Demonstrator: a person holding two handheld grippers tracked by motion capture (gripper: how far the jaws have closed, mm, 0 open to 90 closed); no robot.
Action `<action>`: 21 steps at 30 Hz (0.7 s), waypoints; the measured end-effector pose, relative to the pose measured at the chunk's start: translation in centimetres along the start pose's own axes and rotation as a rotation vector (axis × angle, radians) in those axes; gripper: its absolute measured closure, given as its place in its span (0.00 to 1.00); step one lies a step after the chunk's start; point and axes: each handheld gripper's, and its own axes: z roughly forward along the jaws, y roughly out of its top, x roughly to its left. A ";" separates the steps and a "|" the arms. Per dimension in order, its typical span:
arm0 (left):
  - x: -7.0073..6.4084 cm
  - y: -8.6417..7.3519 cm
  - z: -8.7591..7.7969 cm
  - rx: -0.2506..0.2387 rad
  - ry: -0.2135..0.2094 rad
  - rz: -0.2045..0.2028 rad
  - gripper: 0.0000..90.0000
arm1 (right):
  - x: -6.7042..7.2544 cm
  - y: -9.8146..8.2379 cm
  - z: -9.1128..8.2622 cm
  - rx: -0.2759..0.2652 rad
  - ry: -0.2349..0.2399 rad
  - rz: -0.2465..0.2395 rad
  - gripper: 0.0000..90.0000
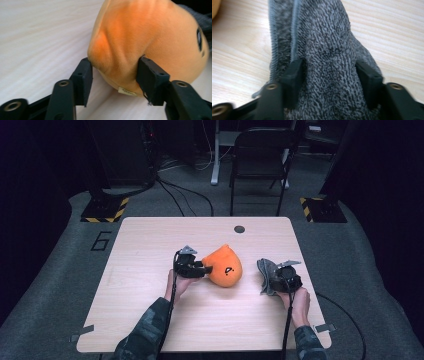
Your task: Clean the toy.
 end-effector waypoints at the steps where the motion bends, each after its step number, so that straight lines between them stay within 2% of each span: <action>1: -0.1 0.1 -0.1 -0.003 0.024 0.007 0.43 | 0.0 0.1 -0.2 -0.002 0.007 0.005 0.37; 2: -0.2 0.1 -0.2 -0.001 0.049 0.031 0.40 | -0.1 0.2 -0.5 -0.016 0.015 0.006 0.34; 5: -0.2 0.2 -0.6 -0.004 0.074 0.062 0.32 | -0.4 0.3 -1.4 -0.050 0.042 0.019 0.16; 8: -0.3 0.1 -1.2 -0.006 0.098 0.086 0.27 | -0.7 0.2 -2.7 -0.084 0.071 0.025 0.13; 9: -0.4 0.1 -1.4 -0.007 0.105 0.081 0.22 | -0.8 0.1 -3.0 -0.090 0.078 0.027 0.11; 13: -0.6 -0.5 -2.9 -0.006 0.130 0.136 0.18 | -1.6 -1.1 -4.0 -0.100 0.103 0.032 0.04; 16: -0.6 -1.4 -4.1 -0.010 0.135 0.148 0.17 | -2.4 -2.5 -4.5 -0.127 0.121 0.033 0.01; 17: -0.5 -1.7 -4.5 -0.001 0.127 0.154 0.16 | -2.6 -3.2 -4.7 -0.126 0.120 0.029 0.00; 20: -0.6 -3.4 -5.6 0.021 0.148 0.159 0.13 | -3.0 -4.8 -5.1 -0.143 0.105 0.024 0.00; 21: -0.5 -4.0 -6.1 0.038 0.154 0.171 0.13 | -3.0 -5.5 -5.2 -0.145 0.092 0.007 0.00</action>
